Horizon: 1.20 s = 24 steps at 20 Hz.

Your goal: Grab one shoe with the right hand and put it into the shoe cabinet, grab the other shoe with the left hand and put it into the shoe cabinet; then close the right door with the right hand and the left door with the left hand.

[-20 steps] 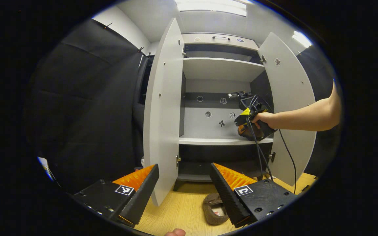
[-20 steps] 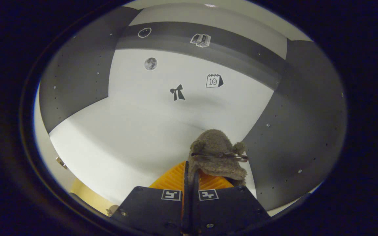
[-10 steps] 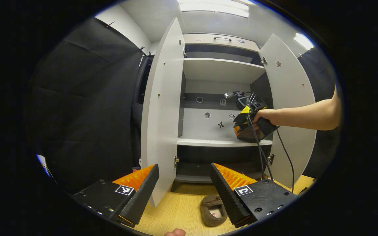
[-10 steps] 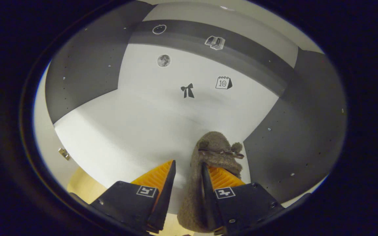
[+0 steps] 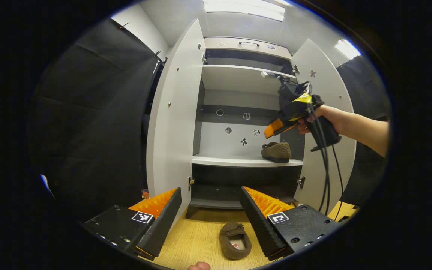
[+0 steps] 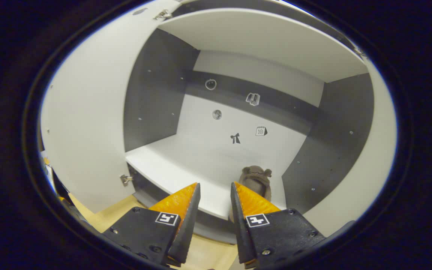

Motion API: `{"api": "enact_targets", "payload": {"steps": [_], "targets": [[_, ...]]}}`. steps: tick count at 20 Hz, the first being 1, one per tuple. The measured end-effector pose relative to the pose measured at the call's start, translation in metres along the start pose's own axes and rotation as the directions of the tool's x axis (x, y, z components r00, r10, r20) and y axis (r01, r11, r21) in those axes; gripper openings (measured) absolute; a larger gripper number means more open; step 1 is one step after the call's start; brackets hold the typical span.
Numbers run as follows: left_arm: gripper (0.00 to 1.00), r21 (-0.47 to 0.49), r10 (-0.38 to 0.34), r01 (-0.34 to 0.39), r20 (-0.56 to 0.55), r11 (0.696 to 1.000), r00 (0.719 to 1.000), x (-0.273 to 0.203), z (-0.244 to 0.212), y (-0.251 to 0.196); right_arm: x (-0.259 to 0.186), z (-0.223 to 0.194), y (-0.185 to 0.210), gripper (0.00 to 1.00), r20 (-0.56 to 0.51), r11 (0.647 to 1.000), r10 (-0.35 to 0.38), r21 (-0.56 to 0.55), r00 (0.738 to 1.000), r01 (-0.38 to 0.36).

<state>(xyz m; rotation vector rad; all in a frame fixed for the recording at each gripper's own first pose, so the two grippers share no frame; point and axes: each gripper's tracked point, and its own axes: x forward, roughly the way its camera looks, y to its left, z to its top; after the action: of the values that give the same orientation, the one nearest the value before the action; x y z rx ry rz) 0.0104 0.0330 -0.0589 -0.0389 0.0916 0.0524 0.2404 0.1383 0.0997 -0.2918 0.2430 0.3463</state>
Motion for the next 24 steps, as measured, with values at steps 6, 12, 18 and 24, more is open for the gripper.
{"api": "enact_targets", "payload": {"steps": [6, 12, 18, 24], "targets": [[0.95, 0.018, -0.026, 0.025, 0.015, 1.000, 1.000, -0.003, 0.004, -0.014, -0.079, -0.061, 0.017, 0.64, 0.163, 0.987, -0.058, 0.154, 0.985, 0.032], [0.95, 0.034, -0.038, 0.038, 0.007, 0.999, 0.999, -0.010, 0.002, -0.033, -0.125, -0.162, 0.022, 0.60, 0.144, 0.960, -0.158, 0.255, 0.977, 0.118], [0.95, 0.022, -0.085, 0.086, -0.021, 0.996, 0.996, -0.009, -0.004, -0.057, -0.153, -0.224, 0.002, 0.63, 0.152, 0.915, -0.270, 0.347, 0.951, 0.204], [0.95, 0.037, -0.118, 0.121, -0.070, 0.992, 0.991, -0.009, -0.017, -0.075, -0.170, -0.245, -0.017, 0.67, 0.172, 0.892, -0.326, 0.381, 0.930, 0.243]]}}
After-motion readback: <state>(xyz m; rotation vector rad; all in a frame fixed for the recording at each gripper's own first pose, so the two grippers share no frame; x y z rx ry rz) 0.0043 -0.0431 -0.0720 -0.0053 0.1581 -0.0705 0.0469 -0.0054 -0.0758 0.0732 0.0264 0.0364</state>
